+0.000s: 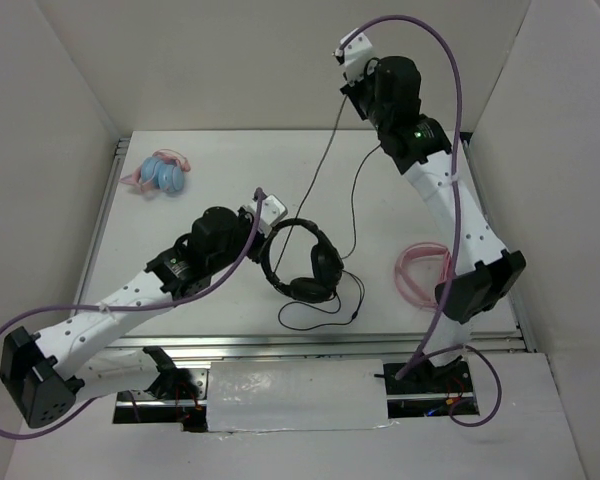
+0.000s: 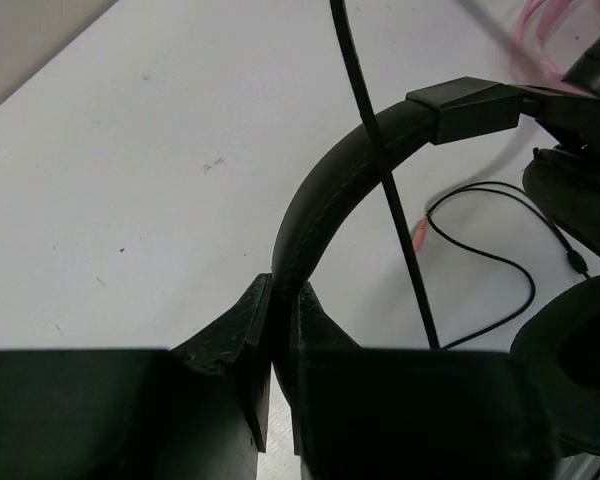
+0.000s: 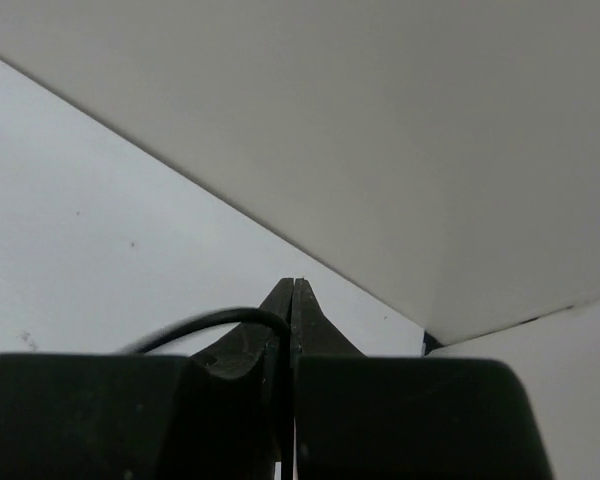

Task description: Wrap the headphones

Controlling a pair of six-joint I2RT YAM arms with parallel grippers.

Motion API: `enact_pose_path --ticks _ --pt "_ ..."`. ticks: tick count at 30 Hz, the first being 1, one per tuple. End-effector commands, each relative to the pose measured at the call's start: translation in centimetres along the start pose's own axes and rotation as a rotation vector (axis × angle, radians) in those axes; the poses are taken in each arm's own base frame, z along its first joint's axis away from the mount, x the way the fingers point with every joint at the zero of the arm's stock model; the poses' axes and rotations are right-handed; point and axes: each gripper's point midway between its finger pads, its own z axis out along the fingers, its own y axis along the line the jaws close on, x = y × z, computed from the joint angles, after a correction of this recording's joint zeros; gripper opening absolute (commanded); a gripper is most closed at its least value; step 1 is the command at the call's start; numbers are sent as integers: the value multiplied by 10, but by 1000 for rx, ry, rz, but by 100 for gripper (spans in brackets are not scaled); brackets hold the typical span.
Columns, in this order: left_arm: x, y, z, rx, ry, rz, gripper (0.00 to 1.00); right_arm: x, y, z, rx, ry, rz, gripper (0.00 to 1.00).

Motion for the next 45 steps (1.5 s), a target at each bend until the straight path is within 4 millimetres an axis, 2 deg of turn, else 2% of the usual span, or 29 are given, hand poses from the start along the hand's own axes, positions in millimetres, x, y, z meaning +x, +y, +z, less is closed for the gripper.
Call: enact_pose_path --ticks 1,2,4,5,8,11,14,15,17,18,19,20,21,23,24,26,27,29,30,32,33,34,35,37,38,40,43,44,45 --pt "-22 3 -20 -48 -90 -7 0 13 -24 14 36 19 126 0" --pt "-23 4 -23 -60 -91 -14 0 27 -41 18 70 41 157 0" --pt "-22 10 -28 -98 -95 -24 0 44 -56 22 98 53 235 0" --pt "-23 12 -30 -106 -99 -25 0 58 -74 22 114 59 309 0" --pt "-21 19 -33 -153 -79 -35 0 78 -94 18 116 61 428 0" --pt "-23 21 -33 -164 -71 -34 0 83 -93 7 99 35 429 0" --pt "-41 17 -38 -129 -150 -44 0 105 -82 6 82 81 432 0" --pt "-53 17 -43 -124 -195 -49 0 119 -70 10 35 107 442 0" --pt "-78 16 -50 -100 -280 -61 0 132 -50 16 -42 126 460 0" --pt "-92 17 -56 -90 -316 -64 0 148 -32 18 -81 157 480 0" --pt "-101 19 -58 -88 -338 -86 0 151 -21 20 -120 156 487 0" --pt "-110 21 -61 -89 -364 -89 0 161 0 23 -182 152 503 0" --pt "-126 24 -67 -89 -401 -131 0 161 17 24 -228 144 522 0" --pt "-142 30 -71 -99 -433 -188 0 159 36 28 -274 114 542 0" --pt "-163 36 -81 -108 -480 -236 0 166 59 26 -334 130 574 0" --pt "-179 42 -84 -126 -501 -266 0 172 83 29 -381 120 607 0" --pt "-199 57 -98 -190 -536 -312 0 174 95 30 -411 128 623 0" --pt "-210 70 -97 -246 -515 -373 0 178 122 34 -442 143 655 0" --pt "-225 86 -114 -324 -538 -419 0 178 132 34 -467 147 676 0" --pt "-236 98 -119 -378 -554 -462 0 172 163 31 -572 138 696 0" --pt "-250 104 -131 -398 -592 -481 0 170 175 28 -609 135 696 0" --pt "-249 113 -132 -455 -588 -514 0 160 192 25 -661 116 705 0" --pt "-259 120 -144 -484 -617 -539 0 158 206 20 -700 111 704 0" --pt "-260 132 -149 -558 -620 -557 0 142 228 10 -789 57 707 0" --pt "-265 137 -155 -584 -639 -560 0 143 250 0 -831 61 709 1" --pt "-274 148 -162 -647 -657 -565 0 136 276 -20 -928 8 742 2" --pt "-278 155 -157 -689 -650 -561 0 123 294 -37 -1020 -67 746 3" --pt "-282 158 -163 -708 -661 -570 0 131 304 -43 -1029 -53 763 4" --pt "-284 160 -163 -715 -660 -583 0 122 317 -52 -1064 -90 747 5"
